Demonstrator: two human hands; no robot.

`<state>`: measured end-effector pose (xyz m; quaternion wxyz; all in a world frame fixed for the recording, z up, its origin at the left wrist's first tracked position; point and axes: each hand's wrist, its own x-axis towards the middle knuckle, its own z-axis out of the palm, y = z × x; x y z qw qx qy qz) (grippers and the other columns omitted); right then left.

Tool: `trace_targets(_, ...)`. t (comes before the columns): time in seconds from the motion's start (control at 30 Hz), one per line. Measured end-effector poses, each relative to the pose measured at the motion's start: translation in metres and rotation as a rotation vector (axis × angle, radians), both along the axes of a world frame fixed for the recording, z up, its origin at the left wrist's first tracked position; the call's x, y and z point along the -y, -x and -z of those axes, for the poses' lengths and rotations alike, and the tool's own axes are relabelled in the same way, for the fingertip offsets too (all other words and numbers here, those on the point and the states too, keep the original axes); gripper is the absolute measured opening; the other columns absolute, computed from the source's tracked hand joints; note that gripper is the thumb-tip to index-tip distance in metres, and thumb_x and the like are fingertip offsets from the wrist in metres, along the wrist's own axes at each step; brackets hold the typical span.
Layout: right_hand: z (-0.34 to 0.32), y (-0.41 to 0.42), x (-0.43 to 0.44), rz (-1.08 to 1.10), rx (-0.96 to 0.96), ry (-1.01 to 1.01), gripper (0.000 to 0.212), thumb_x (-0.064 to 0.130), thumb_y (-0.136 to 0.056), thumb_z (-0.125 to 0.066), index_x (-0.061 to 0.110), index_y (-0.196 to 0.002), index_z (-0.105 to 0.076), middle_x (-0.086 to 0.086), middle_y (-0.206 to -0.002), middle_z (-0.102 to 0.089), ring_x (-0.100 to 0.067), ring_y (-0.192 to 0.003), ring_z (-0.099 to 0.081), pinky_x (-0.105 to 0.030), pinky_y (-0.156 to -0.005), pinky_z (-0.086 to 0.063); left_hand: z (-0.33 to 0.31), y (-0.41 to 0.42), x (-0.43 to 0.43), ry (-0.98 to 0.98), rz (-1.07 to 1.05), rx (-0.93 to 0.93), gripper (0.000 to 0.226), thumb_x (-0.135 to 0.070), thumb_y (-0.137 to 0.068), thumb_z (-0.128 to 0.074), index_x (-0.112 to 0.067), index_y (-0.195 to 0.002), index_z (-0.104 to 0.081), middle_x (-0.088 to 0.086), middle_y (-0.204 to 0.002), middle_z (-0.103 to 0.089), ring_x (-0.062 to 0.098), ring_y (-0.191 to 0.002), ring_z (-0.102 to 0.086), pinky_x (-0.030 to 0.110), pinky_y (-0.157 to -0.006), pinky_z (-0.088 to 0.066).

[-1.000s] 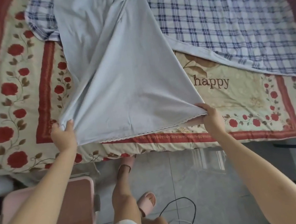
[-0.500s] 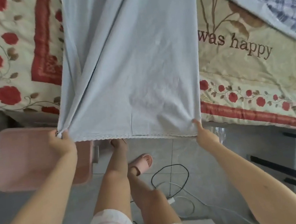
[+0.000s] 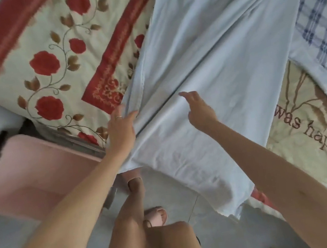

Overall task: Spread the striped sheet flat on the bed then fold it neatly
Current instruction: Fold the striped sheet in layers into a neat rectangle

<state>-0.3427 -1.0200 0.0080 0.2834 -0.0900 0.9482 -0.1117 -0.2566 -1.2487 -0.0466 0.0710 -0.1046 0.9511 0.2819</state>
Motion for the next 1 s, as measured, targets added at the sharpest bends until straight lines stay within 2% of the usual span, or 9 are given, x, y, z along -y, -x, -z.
trace_targets(0.1,0.027,0.046,0.031,-0.266,-0.13,-0.163,0.073,-0.009,-0.083,-0.045,0.026,-0.145,-0.027,-0.001,-0.145,-0.027,-0.024,-0.105,-0.051,-0.032,-0.069,-0.048,0.023,0.031,-0.013,0.088,0.185,-0.066,0.033,-0.005,-0.081,-0.067,-0.016,-0.113,-0.068,0.019,-0.136,-0.049,0.041,-0.119,-0.049,0.05,-0.089,-0.044)
trace_targets(0.27,0.058,0.096,0.03,-0.458,-0.227,-0.354,0.06,-0.006,-0.083,-0.052,0.022,-0.135,-0.039,-0.004,-0.137,-0.036,-0.026,-0.105,-0.052,-0.033,-0.066,-0.045,0.041,0.048,-0.003,0.172,0.041,-0.041,0.033,-0.026,-0.084,-0.063,-0.012,-0.114,-0.06,0.018,-0.134,-0.048,0.035,-0.108,-0.053,0.043,-0.077,-0.048)
trace_targets(0.37,0.066,0.125,0.025,-0.554,-0.325,-0.322,0.053,-0.005,-0.082,-0.054,0.015,-0.13,-0.048,-0.01,-0.128,-0.048,-0.032,-0.097,-0.054,-0.038,-0.065,-0.042,0.048,0.059,0.011,0.162,-0.042,-0.043,0.031,-0.014,-0.081,-0.067,-0.007,-0.109,-0.057,0.019,-0.126,-0.051,0.034,-0.098,-0.056,0.04,-0.065,-0.051)
trace_targets(0.47,0.072,0.154,0.014,-0.644,-0.431,-0.368,0.05,-0.008,-0.074,-0.062,0.008,-0.121,-0.057,-0.015,-0.11,-0.059,-0.035,-0.083,-0.057,-0.039,-0.063,-0.043,0.048,0.067,0.02,0.07,-0.108,-0.036,0.023,0.006,-0.081,-0.055,-0.005,-0.101,-0.055,0.013,-0.099,-0.059,0.029,-0.076,-0.057,0.029,-0.048,-0.036)
trace_targets(0.57,0.073,0.171,0.003,-0.659,-0.549,-0.455,0.035,-0.005,-0.06,-0.073,0.008,-0.091,-0.066,-0.01,-0.082,-0.062,-0.031,-0.073,-0.059,-0.036,-0.068,-0.043,0.052,0.067,0.029,-0.049,-0.206,-0.04,0.015,0.003,-0.086,-0.049,-0.011,-0.091,-0.051,0.0,-0.075,-0.052,0.018,-0.06,-0.047,0.024,-0.045,-0.02)
trace_targets(0.63,0.073,0.182,0.004,-0.65,-0.607,-0.404,0.022,0.0,-0.062,-0.071,0.011,-0.081,-0.067,-0.008,-0.077,-0.064,-0.031,-0.078,-0.062,-0.037,-0.081,-0.035,0.054,0.069,0.028,-0.106,-0.292,-0.023,0.012,-0.002,-0.089,-0.047,-0.013,-0.09,-0.048,-0.002,-0.075,-0.052,0.016,-0.06,-0.044,0.025,-0.045,-0.023)
trace_targets(0.77,0.067,0.207,0.007,-0.603,-0.57,-0.197,0.027,0.009,-0.076,-0.064,0.007,-0.103,-0.064,-0.013,-0.1,-0.065,-0.033,-0.097,-0.06,-0.04,-0.09,-0.039,0.047,0.083,0.019,-0.117,-0.636,-0.014,0.019,0.005,-0.082,-0.052,-0.011,-0.092,-0.051,0.006,-0.091,-0.053,0.024,-0.081,-0.051,0.036,-0.061,-0.042)
trace_targets(0.9,0.064,0.196,-0.011,-0.935,-0.502,-0.014,0.045,0.037,-0.073,-0.057,0.009,-0.108,-0.056,-0.011,-0.109,-0.06,-0.029,-0.099,-0.056,-0.038,-0.085,-0.043,0.04,0.078,-0.008,0.038,-0.07,-0.268,0.021,0.002,-0.076,-0.063,-0.01,-0.094,-0.061,0.009,-0.096,-0.06,0.029,-0.086,-0.055,0.039,-0.068,-0.044)
trace_targets(1.0,0.072,0.195,-0.019,-1.009,-0.397,-0.094,0.056,0.023,-0.062,-0.068,0.013,-0.116,-0.058,-0.008,-0.116,-0.06,-0.029,-0.106,-0.056,-0.039,-0.088,-0.042,0.041,0.068,-0.031,-0.016,0.144,-0.051,0.043,-0.019,-0.069,-0.077,-0.01,-0.109,-0.061,0.008,-0.099,-0.062,0.027,-0.082,-0.06,0.039,-0.062,-0.048)
